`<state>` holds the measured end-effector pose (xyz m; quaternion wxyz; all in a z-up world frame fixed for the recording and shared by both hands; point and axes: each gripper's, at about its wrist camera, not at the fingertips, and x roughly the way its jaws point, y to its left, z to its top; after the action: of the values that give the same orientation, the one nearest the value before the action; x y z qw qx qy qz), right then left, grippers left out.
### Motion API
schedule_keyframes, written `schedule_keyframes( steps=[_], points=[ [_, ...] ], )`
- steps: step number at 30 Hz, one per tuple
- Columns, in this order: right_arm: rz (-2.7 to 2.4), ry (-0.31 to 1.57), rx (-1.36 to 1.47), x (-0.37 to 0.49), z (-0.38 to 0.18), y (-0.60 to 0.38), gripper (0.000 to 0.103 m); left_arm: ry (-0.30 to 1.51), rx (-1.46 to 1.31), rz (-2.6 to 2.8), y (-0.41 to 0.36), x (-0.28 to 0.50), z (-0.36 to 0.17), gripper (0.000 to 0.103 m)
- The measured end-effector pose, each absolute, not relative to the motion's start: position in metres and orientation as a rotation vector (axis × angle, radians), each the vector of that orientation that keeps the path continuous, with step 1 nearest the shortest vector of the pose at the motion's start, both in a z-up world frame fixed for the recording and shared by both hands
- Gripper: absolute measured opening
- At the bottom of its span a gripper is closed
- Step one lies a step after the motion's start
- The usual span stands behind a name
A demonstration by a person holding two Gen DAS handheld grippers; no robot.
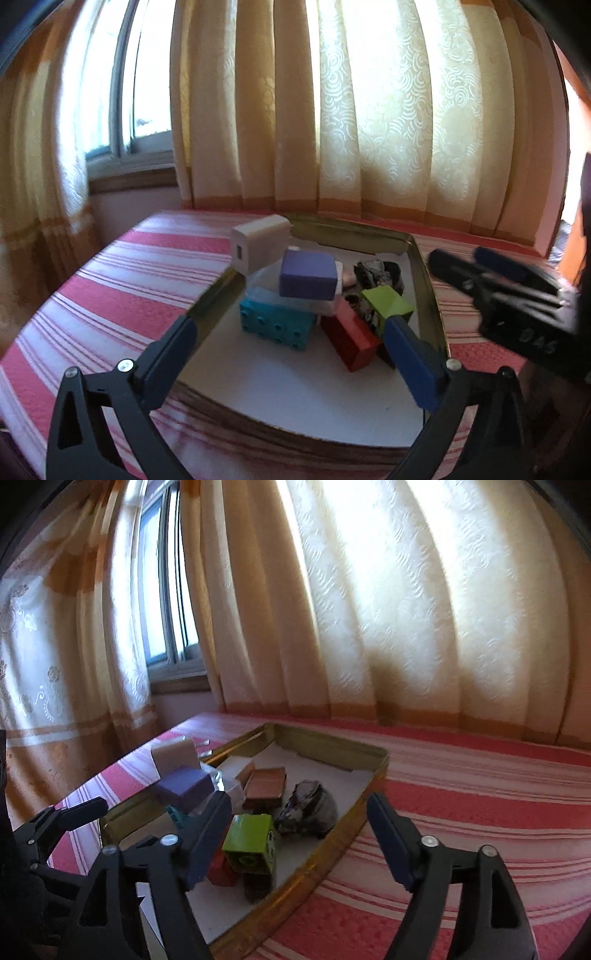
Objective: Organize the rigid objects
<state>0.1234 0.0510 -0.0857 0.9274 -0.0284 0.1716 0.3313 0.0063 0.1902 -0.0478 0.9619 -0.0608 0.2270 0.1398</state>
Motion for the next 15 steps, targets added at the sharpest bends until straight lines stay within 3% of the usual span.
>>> schedule_keyframes(
  steps=[3,6,15],
  points=[
    [0.657,0.294,-0.053,0.111,-0.075,0.042,0.084,0.44,-0.119,0.291,0.189,0.0,-0.04,0.102],
    [0.641,0.24,-0.052,0.099,-0.064,0.035,0.093,0.412,-0.118,0.334,0.191,-0.009,-0.033,0.102],
    [0.647,0.179,-0.081,0.075,-0.05,0.036,0.095,0.386,-0.16,0.388,0.213,-0.027,-0.018,0.103]
  ],
)
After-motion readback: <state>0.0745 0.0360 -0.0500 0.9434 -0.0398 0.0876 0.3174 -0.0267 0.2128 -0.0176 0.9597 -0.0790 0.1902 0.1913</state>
